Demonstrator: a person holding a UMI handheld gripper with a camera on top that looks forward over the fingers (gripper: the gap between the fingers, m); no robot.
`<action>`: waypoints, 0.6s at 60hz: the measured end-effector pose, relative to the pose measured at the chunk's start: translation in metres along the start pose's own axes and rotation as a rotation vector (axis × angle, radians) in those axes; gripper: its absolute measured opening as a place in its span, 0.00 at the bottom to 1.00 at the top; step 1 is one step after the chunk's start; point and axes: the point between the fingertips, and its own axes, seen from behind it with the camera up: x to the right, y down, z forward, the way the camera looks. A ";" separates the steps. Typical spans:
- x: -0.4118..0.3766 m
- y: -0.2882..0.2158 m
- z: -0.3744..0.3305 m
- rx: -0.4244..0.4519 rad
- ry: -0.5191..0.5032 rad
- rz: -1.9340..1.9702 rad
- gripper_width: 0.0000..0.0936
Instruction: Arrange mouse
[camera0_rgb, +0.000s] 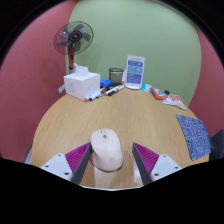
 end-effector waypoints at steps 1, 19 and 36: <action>0.000 -0.002 0.003 -0.001 0.001 0.003 0.88; -0.009 -0.016 0.034 0.004 -0.019 0.062 0.50; -0.002 -0.110 -0.028 0.163 -0.114 0.046 0.42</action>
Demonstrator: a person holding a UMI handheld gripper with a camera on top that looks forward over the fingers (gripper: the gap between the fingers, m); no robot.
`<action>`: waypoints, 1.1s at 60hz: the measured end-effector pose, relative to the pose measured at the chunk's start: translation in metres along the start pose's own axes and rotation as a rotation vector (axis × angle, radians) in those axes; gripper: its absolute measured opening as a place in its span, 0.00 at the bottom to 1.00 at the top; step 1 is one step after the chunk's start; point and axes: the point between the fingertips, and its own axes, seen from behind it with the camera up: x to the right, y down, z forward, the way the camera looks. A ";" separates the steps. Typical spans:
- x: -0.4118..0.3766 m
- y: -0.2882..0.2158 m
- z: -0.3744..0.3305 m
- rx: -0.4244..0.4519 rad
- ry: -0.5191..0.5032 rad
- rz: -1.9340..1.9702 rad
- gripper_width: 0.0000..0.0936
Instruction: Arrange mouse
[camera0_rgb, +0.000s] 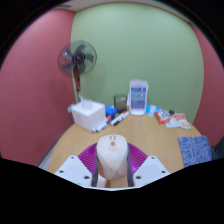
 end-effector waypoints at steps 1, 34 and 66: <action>0.003 -0.016 -0.006 0.024 -0.007 0.009 0.42; 0.420 0.024 -0.015 -0.061 0.235 0.116 0.42; 0.424 0.069 -0.058 -0.147 0.217 0.083 0.90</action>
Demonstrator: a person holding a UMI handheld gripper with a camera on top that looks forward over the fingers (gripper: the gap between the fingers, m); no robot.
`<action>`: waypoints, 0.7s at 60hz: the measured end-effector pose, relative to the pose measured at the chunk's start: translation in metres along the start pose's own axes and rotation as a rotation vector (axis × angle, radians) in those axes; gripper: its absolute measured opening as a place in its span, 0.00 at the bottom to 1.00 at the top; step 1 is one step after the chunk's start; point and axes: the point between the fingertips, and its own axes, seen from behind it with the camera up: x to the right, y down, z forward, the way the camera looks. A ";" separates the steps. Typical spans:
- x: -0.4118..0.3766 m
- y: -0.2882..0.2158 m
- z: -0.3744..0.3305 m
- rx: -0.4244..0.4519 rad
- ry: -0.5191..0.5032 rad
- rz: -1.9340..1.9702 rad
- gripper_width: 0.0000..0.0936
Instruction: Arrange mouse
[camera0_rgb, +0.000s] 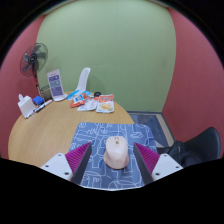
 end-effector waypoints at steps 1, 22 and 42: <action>-0.001 -0.002 -0.007 0.006 0.003 -0.003 0.90; -0.021 -0.009 -0.199 0.130 0.075 -0.060 0.90; -0.031 0.036 -0.322 0.143 0.086 -0.048 0.90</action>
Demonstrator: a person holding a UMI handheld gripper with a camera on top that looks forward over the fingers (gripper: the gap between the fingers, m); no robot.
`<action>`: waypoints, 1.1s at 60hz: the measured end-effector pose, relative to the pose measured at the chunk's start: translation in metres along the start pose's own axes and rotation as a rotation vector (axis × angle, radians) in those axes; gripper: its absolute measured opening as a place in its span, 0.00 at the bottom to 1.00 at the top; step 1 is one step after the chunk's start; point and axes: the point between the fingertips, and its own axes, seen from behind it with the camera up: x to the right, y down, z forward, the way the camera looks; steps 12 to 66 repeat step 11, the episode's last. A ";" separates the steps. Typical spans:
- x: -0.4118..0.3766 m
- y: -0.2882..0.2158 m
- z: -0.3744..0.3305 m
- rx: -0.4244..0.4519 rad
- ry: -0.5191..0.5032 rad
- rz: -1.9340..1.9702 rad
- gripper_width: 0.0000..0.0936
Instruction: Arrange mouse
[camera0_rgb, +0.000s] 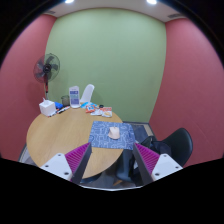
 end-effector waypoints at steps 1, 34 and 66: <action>0.001 0.000 -0.003 0.000 0.001 0.001 0.90; 0.001 -0.003 -0.014 0.016 0.003 -0.012 0.90; 0.001 -0.003 -0.014 0.016 0.003 -0.012 0.90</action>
